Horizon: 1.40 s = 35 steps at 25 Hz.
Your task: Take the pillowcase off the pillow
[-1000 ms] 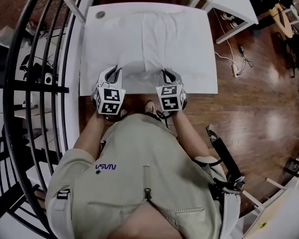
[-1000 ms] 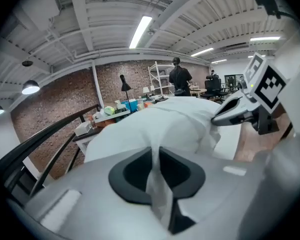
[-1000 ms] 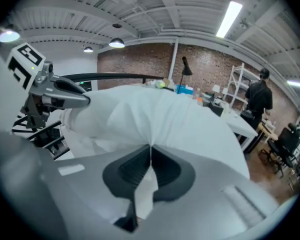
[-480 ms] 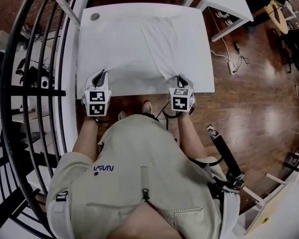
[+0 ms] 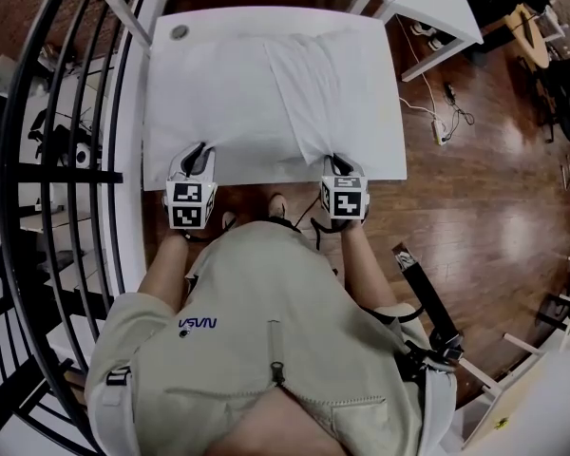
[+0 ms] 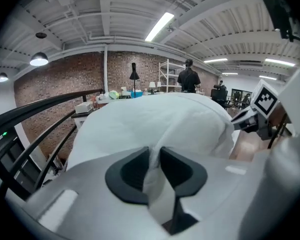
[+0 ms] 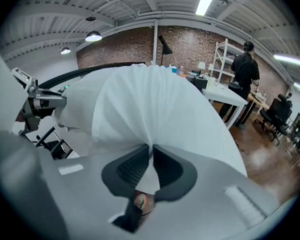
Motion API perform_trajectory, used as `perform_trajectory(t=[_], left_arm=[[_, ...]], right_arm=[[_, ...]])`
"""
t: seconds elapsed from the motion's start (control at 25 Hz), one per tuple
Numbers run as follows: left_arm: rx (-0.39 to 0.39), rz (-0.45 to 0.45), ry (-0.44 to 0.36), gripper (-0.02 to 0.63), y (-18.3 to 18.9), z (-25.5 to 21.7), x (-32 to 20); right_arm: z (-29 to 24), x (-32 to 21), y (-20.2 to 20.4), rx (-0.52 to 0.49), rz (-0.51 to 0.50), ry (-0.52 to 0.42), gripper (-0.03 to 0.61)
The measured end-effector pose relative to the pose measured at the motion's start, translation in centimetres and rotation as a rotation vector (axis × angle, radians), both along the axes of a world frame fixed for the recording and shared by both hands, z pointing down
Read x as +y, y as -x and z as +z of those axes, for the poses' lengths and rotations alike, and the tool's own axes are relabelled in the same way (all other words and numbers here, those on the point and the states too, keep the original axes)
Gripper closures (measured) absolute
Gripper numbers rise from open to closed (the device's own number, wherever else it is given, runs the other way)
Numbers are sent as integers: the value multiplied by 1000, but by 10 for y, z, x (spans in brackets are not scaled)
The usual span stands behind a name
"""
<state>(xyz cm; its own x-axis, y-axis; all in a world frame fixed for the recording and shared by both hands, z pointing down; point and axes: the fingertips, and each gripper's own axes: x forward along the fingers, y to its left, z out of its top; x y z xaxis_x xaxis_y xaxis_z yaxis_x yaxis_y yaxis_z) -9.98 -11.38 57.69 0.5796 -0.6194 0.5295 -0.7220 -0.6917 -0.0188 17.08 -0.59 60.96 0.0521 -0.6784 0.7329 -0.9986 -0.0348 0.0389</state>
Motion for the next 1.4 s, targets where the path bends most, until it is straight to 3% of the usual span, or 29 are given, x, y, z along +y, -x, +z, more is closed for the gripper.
perform_trajectory(t=[0.16,0.4,0.52,0.6,0.84,1.12,1.4], left_arm=[[38,9,-54,472,-2,-40,15],[99,47,-135,454,-34,-94,9],[98,51,-142,408,-51,-110,-13],[89,42,-123,399,-61,-115,-32],[70,22,-80,356,-93,-129,-84],[-11,106,-51,266,-128,-116,-134],[-60,188,51,264,-150,-90,-199]], right_arm=[[-34,10,16,-225,-53,-40,502],[-113,-15,17,-359,-142,-245,502],[-134,-43,1,-347,-163,-315,497],[-144,-61,-9,-323,-191,-340,462],[-173,-131,-30,-212,-306,-392,449],[-180,-227,-27,-92,-382,-340,419],[-132,-303,-23,-33,-393,-105,408]])
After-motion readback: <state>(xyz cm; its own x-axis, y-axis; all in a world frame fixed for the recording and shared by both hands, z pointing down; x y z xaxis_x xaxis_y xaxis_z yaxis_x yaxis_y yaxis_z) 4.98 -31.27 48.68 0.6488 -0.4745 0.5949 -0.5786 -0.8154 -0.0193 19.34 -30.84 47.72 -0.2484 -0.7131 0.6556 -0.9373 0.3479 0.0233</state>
